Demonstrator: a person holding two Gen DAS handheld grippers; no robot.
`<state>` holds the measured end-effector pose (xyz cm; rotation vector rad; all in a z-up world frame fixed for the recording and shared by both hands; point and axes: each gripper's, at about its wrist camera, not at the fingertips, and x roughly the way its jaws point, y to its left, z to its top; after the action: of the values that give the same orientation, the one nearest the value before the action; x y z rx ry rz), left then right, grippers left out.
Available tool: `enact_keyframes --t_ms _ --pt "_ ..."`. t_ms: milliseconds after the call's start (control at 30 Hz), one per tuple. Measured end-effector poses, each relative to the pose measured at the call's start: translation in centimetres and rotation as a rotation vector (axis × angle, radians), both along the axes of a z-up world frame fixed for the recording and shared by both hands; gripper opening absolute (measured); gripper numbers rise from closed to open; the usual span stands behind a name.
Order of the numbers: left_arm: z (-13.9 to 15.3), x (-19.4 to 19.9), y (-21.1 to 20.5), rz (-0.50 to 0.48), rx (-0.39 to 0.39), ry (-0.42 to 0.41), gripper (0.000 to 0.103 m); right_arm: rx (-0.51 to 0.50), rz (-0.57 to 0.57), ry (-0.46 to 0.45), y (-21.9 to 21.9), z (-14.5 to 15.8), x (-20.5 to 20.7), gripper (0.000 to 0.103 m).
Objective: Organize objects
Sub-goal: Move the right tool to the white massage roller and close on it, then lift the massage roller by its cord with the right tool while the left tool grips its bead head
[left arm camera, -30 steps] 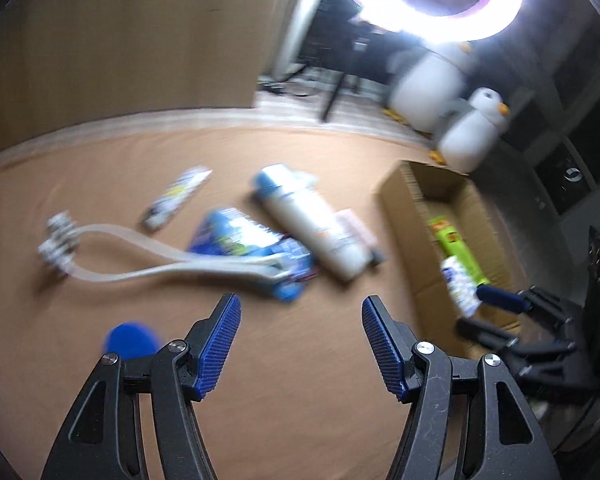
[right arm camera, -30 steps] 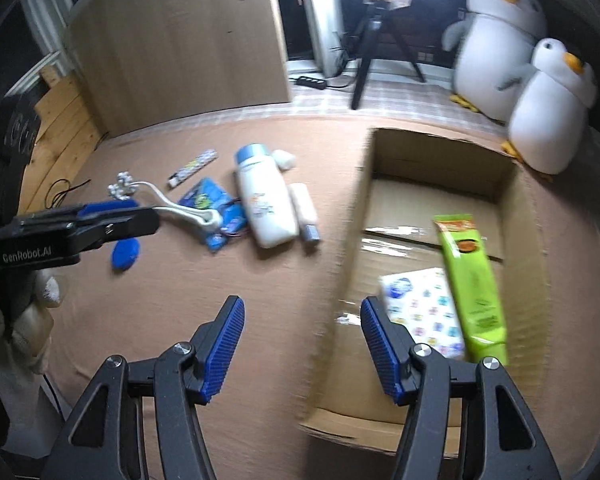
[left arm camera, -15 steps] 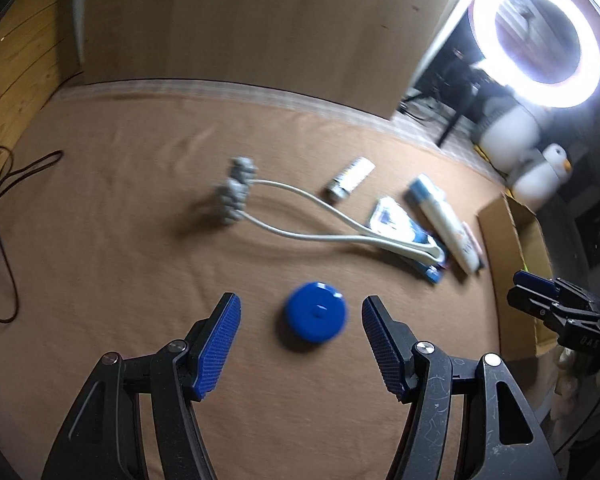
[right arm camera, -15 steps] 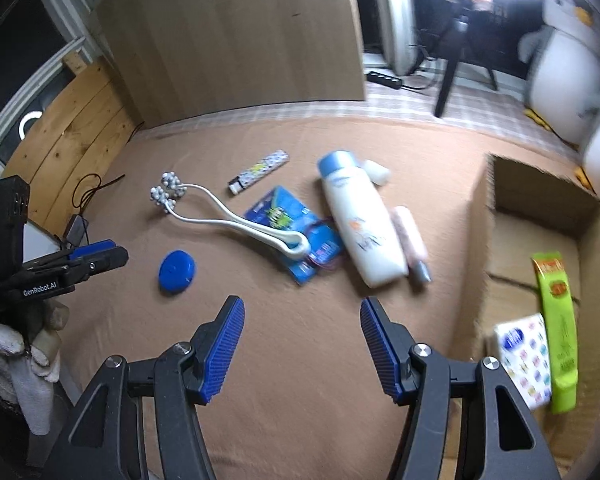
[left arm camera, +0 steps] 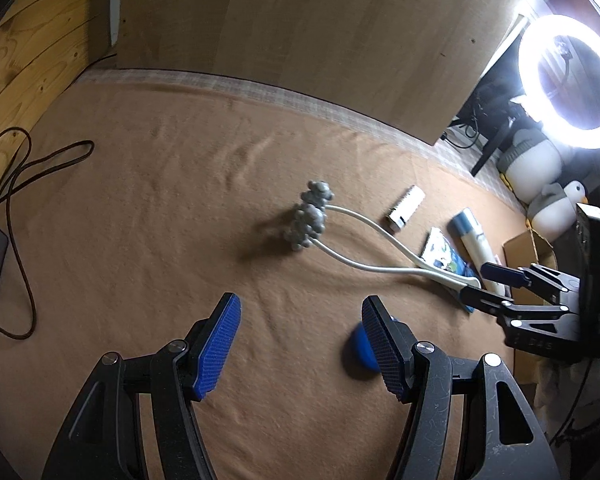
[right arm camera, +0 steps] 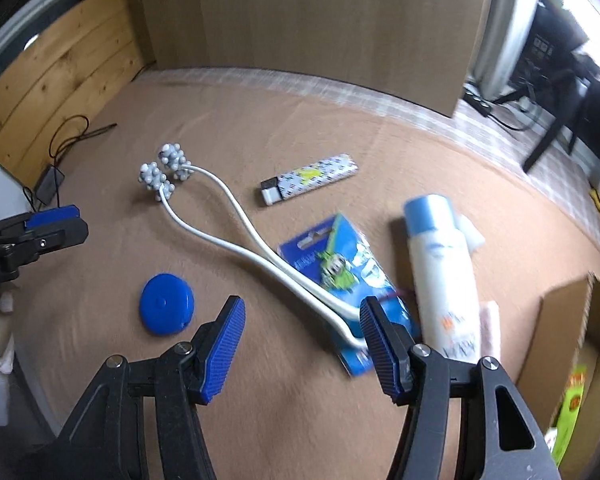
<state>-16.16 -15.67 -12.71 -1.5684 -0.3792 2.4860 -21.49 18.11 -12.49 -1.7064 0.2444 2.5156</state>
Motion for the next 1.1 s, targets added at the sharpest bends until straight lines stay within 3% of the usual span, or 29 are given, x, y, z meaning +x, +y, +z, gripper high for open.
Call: enact_keyframes --t_ms 400,733,800,1100 --pt "-0.1 -0.5 -2.0 0.025 0.025 0.003 0.067 0.025 0.082 -0.017 -2.5 -1.7 -4.5 0.044" --pt "0.2 -0.4 -2.4 0.012 0.015 0.015 0.066 -0.058 0.057 -0.055 -3.0 -3.4 -7.6 0.021" --pt "0.1 -0.5 -2.4 0.009 0.01 0.015 0.066 -0.061 0.058 -0.065 -3.2 -3.7 -7.8 0.013" --pt "-0.8 -0.3 -2.7 0.005 0.021 0.0 0.066 -0.161 0.047 -0.101 -4.1 -3.7 -7.0 0.007"
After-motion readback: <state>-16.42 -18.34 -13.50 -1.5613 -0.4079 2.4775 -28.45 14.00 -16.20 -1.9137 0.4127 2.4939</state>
